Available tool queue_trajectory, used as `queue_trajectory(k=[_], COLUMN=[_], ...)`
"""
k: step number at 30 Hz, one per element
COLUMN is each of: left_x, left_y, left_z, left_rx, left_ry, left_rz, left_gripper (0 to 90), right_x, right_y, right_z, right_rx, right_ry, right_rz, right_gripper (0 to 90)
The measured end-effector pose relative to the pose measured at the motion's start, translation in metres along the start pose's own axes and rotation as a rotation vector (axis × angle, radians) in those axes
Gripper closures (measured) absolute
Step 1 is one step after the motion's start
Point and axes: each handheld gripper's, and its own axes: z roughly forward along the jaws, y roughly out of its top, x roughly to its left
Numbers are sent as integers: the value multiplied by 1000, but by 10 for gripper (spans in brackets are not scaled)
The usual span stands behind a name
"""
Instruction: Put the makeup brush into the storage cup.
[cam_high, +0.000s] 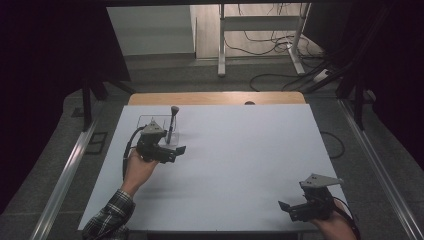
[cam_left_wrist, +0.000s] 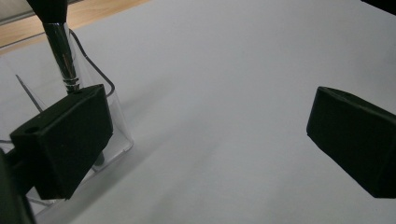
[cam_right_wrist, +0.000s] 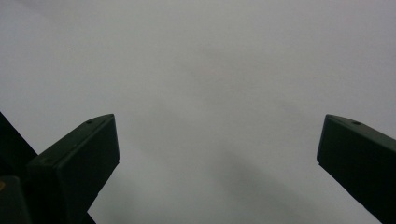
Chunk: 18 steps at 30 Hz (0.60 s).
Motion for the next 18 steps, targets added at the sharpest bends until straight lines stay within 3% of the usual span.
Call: queue_trajectory(k=[18], left_x=[-10], left_y=[-10], left_z=[-7], left_rx=[6], left_ry=[-16], left_rz=[-8], left_gripper=[0], right_x=[-1], right_y=[0], right_z=[-1], right_rx=[-10], right_ry=[7], right_rz=[5], right_gripper=[0])
